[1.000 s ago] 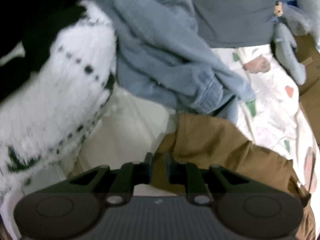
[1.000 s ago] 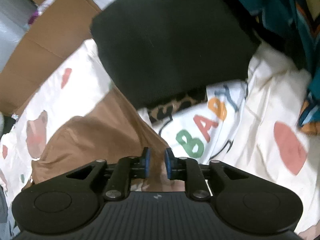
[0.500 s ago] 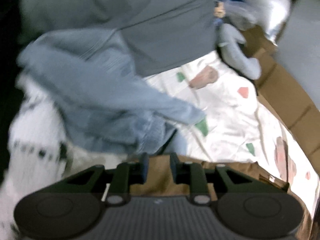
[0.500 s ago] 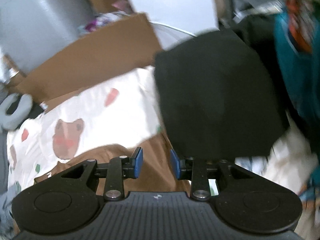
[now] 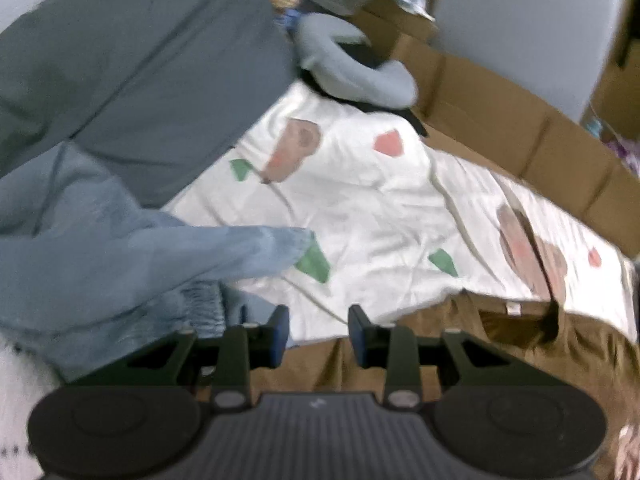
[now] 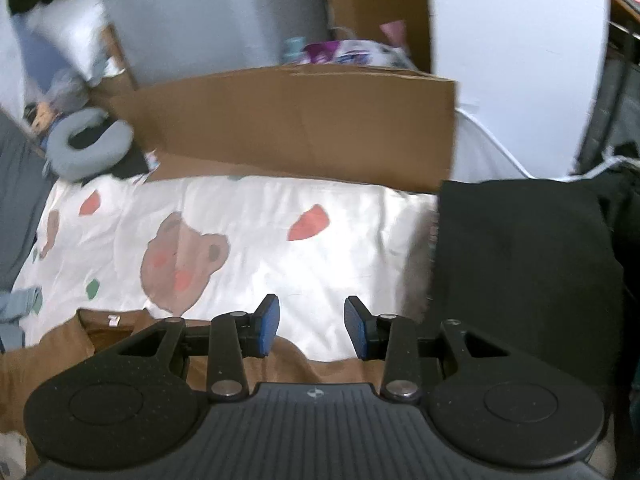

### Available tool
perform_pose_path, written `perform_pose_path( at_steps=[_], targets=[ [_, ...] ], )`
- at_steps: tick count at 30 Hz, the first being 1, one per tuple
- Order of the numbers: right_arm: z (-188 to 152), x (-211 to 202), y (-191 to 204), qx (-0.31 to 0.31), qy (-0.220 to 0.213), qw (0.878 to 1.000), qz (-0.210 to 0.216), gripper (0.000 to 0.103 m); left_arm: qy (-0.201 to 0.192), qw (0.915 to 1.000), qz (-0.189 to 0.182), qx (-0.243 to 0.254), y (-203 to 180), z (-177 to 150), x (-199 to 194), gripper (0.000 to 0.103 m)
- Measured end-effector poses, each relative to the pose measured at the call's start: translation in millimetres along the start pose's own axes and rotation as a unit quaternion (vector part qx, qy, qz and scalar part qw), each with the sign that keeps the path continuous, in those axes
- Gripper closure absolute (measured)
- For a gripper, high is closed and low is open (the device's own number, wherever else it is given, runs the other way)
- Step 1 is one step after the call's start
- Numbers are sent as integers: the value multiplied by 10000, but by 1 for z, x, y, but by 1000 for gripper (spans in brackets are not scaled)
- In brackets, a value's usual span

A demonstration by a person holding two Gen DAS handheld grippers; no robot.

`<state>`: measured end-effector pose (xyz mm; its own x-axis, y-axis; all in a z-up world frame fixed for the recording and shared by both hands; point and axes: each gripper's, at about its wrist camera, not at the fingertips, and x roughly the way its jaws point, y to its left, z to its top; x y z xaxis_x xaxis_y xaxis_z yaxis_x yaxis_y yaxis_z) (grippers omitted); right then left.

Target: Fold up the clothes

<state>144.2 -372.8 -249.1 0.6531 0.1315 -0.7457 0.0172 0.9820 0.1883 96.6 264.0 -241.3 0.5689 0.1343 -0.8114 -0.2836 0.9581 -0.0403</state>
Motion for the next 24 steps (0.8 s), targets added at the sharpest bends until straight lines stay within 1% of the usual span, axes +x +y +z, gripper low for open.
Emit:
perform_pose_path(
  at_steps=[5,12,14,19,24],
  targets=[
    [-6,23,18,-452,129,9985,276,60,246,9990,-41,384,-20,3,34,68],
    [-21,61,42,-1138,438,9913,501,60,566,9942,28,918,-39,-3,86,68],
    [-26,71,49,-1354,505,9875,622,60,640,9925,16,1041,-43,-6,100,68],
    [-34,95,63,-1826,639,9782,761,60,813,9894,-92,1201,-49,-13,127,68],
    [-39,117,73,-2327,725,9662,844,60,869,9851,-275,1459,-54,-20,144,68]
  ],
)
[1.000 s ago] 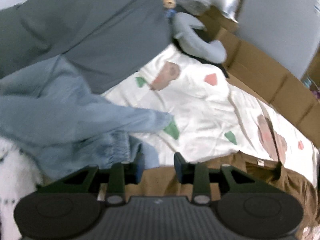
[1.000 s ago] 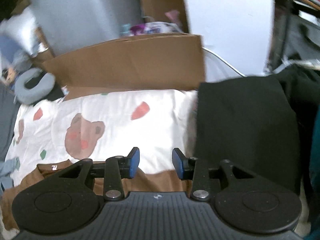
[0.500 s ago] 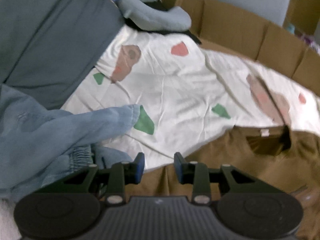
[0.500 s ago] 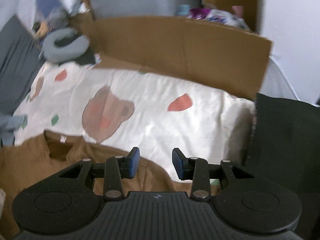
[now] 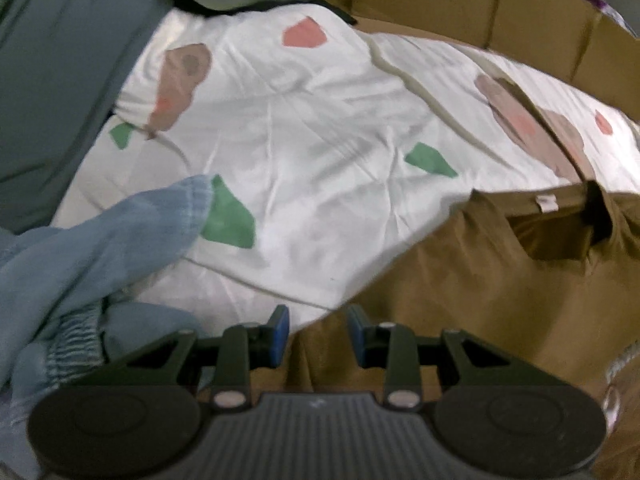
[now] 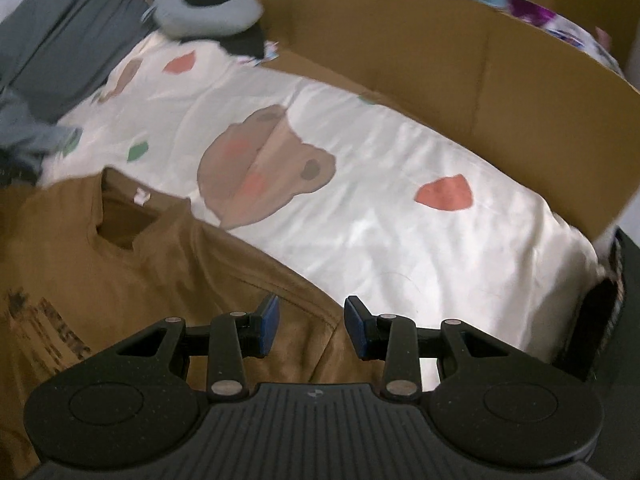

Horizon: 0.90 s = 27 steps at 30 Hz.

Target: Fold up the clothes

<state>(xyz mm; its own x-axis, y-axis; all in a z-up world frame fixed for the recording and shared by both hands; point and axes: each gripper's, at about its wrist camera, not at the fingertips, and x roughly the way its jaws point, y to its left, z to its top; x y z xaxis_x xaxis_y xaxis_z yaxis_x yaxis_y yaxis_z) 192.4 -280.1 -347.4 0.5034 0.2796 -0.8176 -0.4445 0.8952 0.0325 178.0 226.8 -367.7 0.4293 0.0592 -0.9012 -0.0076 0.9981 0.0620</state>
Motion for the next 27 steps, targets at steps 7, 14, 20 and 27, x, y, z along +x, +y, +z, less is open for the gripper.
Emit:
perform_pose_path(
  at_steps=[7,14,20,27],
  targets=[
    [-1,31,3,-1044,295,9941,71,60,-155,9998,-114,30,5,0,11,68],
    [-6,48,5,-1901,498,9804,160,61,-208,9993,-208,-237,4,-8,18,68],
    [-11,58,15,-2381,619,9690,213,61,-205,9982,-360,-422,4,-16,23,68],
    [-13,66,12,-2243,756,9713,226,71,-276,9972,-364,-588,10,-22,22,68]
  ],
)
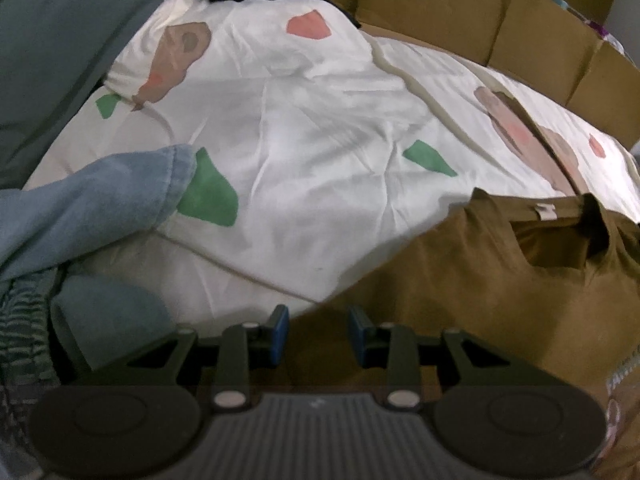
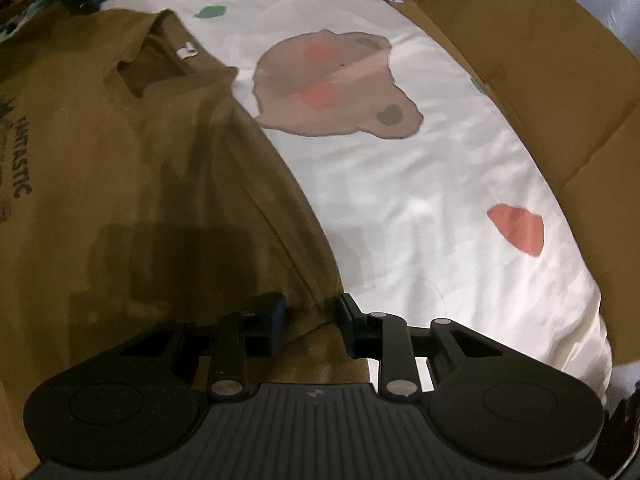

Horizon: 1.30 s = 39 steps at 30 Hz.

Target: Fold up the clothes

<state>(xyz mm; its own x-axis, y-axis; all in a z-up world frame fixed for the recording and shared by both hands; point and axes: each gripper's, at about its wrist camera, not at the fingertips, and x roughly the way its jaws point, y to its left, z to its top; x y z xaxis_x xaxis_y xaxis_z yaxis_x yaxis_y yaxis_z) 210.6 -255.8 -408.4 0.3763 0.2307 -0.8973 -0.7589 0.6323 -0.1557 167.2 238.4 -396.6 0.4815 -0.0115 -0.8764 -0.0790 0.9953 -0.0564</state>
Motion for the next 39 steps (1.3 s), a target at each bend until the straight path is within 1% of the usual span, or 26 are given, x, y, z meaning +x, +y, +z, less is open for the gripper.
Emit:
perform_pose_path(
  at_steps=[1,2,4,5,6,10,12,16,21,23,24,28,29,31,36,39],
  targets=[
    [0,0,0,-13,8,10000,7,77,-1,10000,6,-3,1,0,0,68],
    [0,0,1,-25,15,10000,15,78,-3,10000,15,1,2,0,0,68],
    [0,0,1,-51,31,10000,29,85,-10,10000,32,-2,4,0,1,68],
    [1,0,1,-41,38,10000,36,86,-18,10000,41,-15,5,0,1,68],
    [1,0,1,-11,44,10000,41,91,-26,10000,48,-34,6,0,2,68],
    [3,-3,-1,115,14,9999,-39,97,-74,10000,48,2,7,2,2,68],
    [3,-6,-5,265,-41,9995,-167,98,-88,9999,43,59,5,3,2,68],
    [1,-14,-20,754,-166,9966,-300,100,-74,9998,31,155,2,5,6,68],
    [-1,-14,-34,1273,-177,9911,-350,100,-80,9996,5,260,-6,6,5,68],
    [-1,-12,-37,1440,-152,9888,-370,100,-105,9993,-23,346,-12,6,2,65],
    [-1,-10,-39,1527,-142,9874,-379,100,-119,9992,-58,372,-14,6,1,63],
    [-1,0,-45,1857,-47,9820,-356,100,-62,9992,-241,298,-22,2,0,61],
    [-1,2,-45,1894,-23,9813,-349,100,-44,9992,-262,294,-25,1,0,60],
    [-1,6,-43,1909,11,9810,-341,100,-14,9991,-285,306,-29,-2,2,51],
    [-2,8,-41,1945,-2,9804,-318,100,107,9988,-281,379,-36,-7,6,52],
    [-3,7,-40,1959,-11,9802,-303,100,119,9985,-263,458,-39,-9,1,51]
  ],
)
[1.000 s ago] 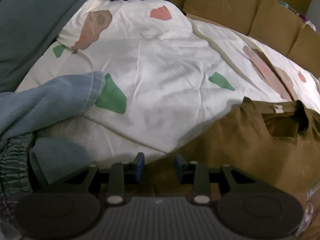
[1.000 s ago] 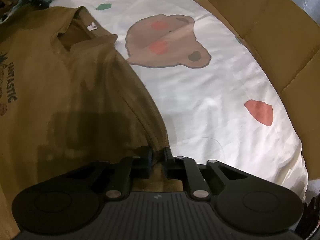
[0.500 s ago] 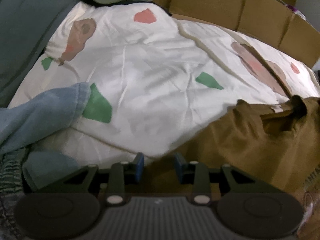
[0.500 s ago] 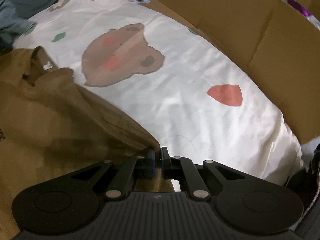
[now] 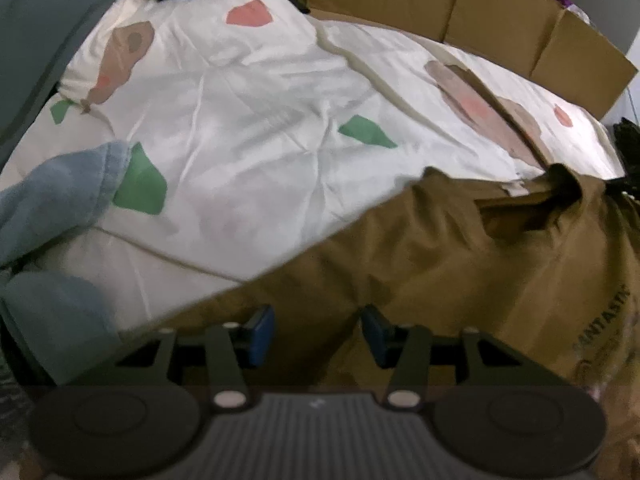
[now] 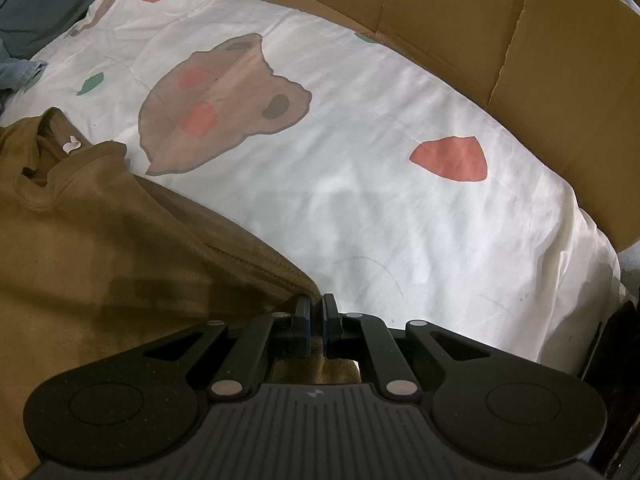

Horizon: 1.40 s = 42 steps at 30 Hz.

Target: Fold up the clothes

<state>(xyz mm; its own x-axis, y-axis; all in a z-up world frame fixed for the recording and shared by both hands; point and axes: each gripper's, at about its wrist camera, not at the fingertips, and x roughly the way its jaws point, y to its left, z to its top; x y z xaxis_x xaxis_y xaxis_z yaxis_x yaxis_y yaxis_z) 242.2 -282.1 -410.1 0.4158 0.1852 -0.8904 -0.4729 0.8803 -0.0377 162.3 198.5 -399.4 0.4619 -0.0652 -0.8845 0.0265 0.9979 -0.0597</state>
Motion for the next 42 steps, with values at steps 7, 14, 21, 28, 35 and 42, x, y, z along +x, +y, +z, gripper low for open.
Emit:
perform_pose_path(
  at_steps=[7,14,21,28,35,42],
  targets=[
    [-2,2,1,31,4,10000,10,100,93,9996,225,168,1,-11,-5,83],
    [-4,1,1,36,-25,10000,14,100,-77,9988,236,427,-5,-11,-25,100],
    [-4,0,2,37,-39,10000,8,100,45,9993,-91,373,-25,-19,-44,101],
    [-5,1,3,16,-43,10000,7,100,450,9980,-412,137,-41,-42,-30,101],
    [-6,2,2,8,-32,10000,17,100,563,9967,-564,118,-49,-44,-19,100],
    [-6,3,3,2,-28,10000,15,100,614,9931,-1002,34,-53,-38,-26,78]
  ],
)
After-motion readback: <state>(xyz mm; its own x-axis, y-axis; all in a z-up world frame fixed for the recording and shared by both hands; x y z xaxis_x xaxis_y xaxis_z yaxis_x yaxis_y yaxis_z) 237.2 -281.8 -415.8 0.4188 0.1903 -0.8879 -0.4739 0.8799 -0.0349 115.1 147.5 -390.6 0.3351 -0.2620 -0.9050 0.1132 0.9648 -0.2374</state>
